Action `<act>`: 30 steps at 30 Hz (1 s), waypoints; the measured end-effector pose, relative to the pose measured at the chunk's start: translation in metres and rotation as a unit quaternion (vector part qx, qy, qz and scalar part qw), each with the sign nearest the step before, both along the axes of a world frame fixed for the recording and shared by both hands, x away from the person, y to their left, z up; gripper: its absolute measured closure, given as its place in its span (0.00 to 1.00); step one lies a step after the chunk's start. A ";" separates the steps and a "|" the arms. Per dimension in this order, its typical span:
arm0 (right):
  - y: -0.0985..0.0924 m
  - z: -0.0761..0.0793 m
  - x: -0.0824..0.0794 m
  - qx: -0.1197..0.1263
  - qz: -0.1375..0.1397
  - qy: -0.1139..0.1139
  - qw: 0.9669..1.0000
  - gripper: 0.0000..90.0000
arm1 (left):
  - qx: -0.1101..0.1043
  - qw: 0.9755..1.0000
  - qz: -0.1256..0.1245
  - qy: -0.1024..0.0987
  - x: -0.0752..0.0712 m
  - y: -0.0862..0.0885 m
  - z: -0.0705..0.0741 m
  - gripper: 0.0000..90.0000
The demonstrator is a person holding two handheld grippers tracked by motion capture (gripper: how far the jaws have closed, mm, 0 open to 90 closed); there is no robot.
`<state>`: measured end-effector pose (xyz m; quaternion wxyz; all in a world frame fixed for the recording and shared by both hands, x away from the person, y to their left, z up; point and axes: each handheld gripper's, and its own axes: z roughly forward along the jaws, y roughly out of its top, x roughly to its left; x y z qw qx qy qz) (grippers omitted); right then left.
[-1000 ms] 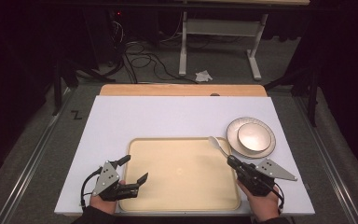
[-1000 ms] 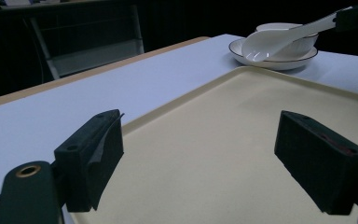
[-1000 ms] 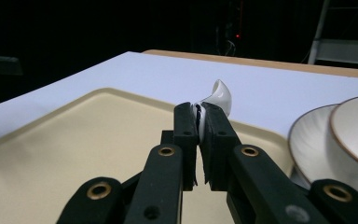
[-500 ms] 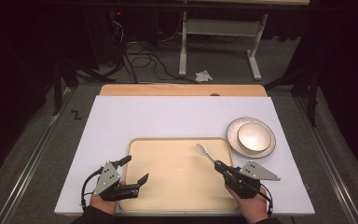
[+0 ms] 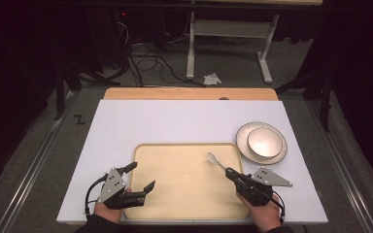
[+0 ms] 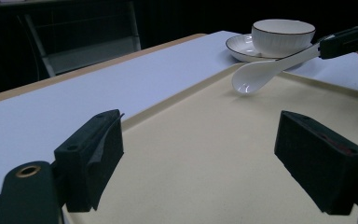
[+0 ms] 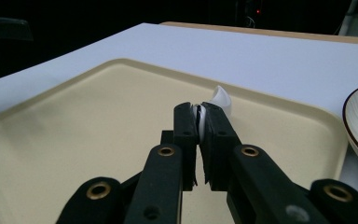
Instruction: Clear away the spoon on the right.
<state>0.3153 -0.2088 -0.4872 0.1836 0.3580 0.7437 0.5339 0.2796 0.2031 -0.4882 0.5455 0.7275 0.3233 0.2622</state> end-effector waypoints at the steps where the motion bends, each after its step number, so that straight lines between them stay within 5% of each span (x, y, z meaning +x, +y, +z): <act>1: 0.000 -0.001 0.000 -0.001 -0.001 0.002 1.000 0.97 | -0.001 1.000 0.000 0.000 0.000 0.000 0.000 0.18; 13: -0.002 -0.004 -0.001 -0.010 0.000 0.010 1.000 0.95 | 0.000 1.000 -0.001 0.000 0.000 0.000 0.000 0.18; 17: -0.003 -0.003 -0.002 -0.010 -0.005 0.004 1.000 0.80 | 0.000 1.000 -0.001 0.000 -0.001 0.000 0.000 0.18; 30: -0.009 0.000 0.000 0.004 -0.013 0.003 1.000 0.80 | 0.003 1.000 -0.002 0.001 0.000 -0.001 0.000 0.18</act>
